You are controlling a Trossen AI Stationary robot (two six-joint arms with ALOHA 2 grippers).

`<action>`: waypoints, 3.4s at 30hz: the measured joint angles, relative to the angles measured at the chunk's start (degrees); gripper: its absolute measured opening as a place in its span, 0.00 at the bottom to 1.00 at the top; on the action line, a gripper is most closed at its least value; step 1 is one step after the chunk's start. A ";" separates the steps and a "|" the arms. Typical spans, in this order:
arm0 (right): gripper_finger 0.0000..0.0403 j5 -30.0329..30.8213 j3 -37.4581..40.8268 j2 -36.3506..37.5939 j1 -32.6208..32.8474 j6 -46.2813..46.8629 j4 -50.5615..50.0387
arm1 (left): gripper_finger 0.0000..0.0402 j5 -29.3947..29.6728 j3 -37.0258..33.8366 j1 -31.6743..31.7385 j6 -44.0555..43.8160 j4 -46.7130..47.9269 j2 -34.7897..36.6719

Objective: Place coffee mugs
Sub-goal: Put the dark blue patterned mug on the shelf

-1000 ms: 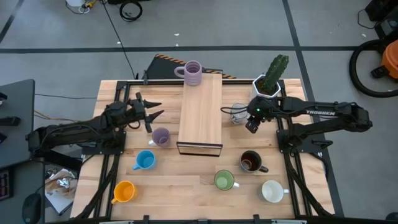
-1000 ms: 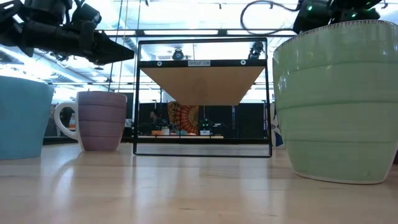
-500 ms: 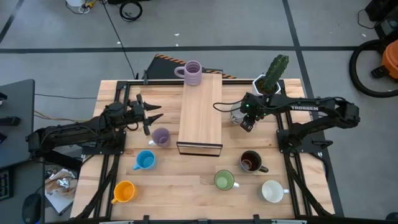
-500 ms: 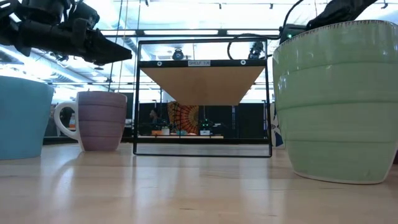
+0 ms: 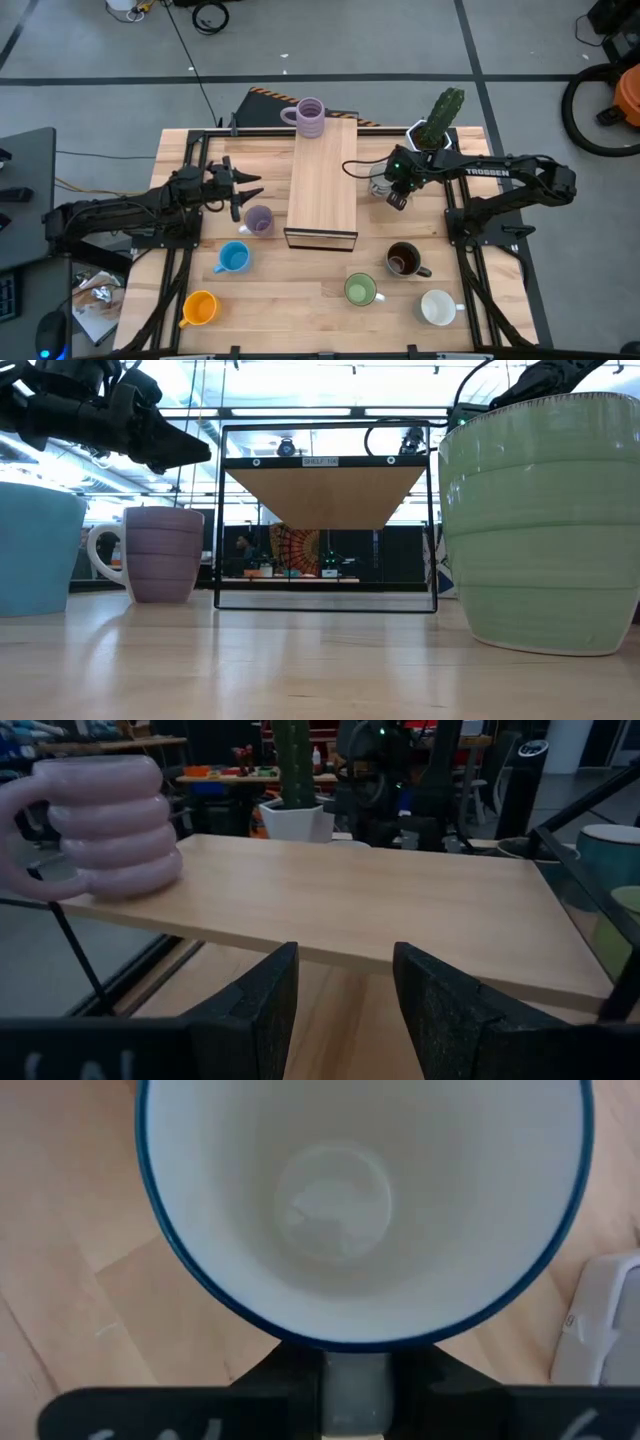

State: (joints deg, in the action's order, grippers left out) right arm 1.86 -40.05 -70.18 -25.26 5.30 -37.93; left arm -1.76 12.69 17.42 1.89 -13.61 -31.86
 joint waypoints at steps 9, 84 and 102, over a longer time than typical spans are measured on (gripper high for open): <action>0.16 -3.14 -0.17 0.05 -1.54 -1.02 -0.91 | 0.43 0.09 0.00 -0.93 -0.24 -0.98 0.00; 0.17 -13.19 -72.28 -35.68 -16.89 -40.48 -34.93 | 0.43 0.64 0.00 -0.88 -4.02 1.55 -0.02; 0.17 -14.76 -72.22 -37.87 -17.79 -39.58 -32.21 | 0.43 0.64 0.00 -0.89 -3.62 0.11 -0.02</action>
State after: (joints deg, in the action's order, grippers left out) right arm -12.91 -112.27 -108.05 -43.05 -34.29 -70.15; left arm -1.13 12.69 16.53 -1.73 -13.50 -31.88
